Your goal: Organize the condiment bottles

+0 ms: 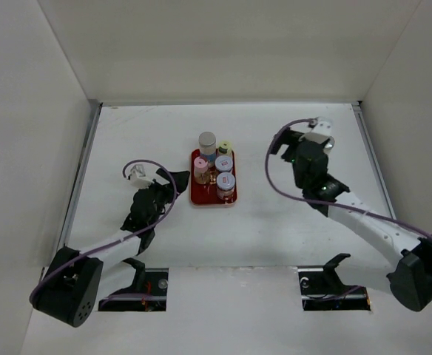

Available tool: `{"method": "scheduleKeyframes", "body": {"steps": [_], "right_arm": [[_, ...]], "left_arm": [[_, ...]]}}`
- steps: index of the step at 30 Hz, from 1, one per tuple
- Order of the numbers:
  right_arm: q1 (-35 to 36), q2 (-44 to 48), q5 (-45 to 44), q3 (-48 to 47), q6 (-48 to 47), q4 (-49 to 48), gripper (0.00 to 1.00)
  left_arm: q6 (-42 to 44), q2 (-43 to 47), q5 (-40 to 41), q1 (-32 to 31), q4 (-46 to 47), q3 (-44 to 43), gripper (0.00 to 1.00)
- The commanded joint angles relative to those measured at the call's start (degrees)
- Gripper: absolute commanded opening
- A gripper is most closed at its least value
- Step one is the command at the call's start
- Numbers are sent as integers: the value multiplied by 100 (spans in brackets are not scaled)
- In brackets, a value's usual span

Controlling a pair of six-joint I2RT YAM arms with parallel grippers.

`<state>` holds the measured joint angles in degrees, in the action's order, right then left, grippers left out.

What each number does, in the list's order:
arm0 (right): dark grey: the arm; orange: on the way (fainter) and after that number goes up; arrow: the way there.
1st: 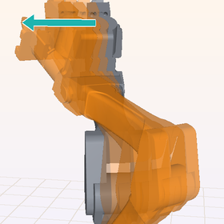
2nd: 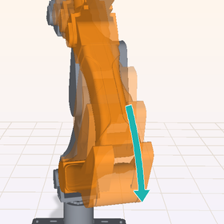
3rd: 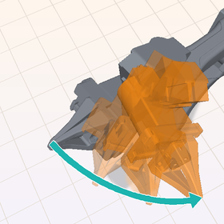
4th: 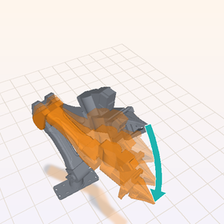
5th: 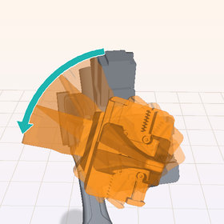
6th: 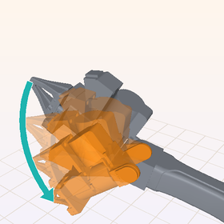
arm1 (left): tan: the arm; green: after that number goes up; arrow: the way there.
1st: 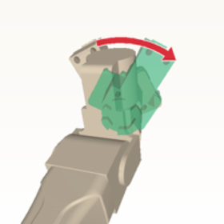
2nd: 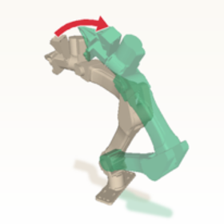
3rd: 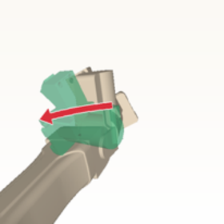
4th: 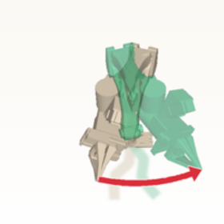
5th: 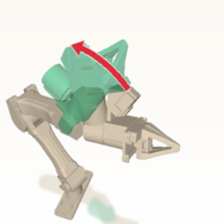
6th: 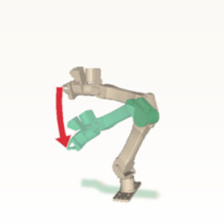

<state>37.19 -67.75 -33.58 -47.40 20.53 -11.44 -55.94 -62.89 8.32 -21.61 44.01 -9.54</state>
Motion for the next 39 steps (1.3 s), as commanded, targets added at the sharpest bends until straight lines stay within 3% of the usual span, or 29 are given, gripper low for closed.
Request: {"method": "scheduleKeyframes", "body": {"steps": [1,6,21,28,32,33,35,39], "right_arm": [[-1031,244,-491,21,-111,509,99],[-2316,-264,-413,-401,-85,1047,100],[-3231,-1856,756,-1333,-111,986,99],[-3328,-2269,1100,-1527,-76,1135,85],[-3302,-2113,986,-1536,-50,1136,53],[-3293,-1972,907,-1475,-50,1092,50],[-3101,-1542,679,-1308,-128,820,47],[-2320,-698,581,-1333,-453,635,47]], "left_arm": [[136,365,-304,-67,591,110,100],[329,699,-594,-208,1424,329,100],[391,331,-603,-296,1708,356,100],[374,207,-235,-199,1287,313,100],[251,277,319,81,41,207,100],[207,286,398,126,-206,155,100],[198,252,373,117,-279,67,100],[233,321,30,29,598,259,100]]}}
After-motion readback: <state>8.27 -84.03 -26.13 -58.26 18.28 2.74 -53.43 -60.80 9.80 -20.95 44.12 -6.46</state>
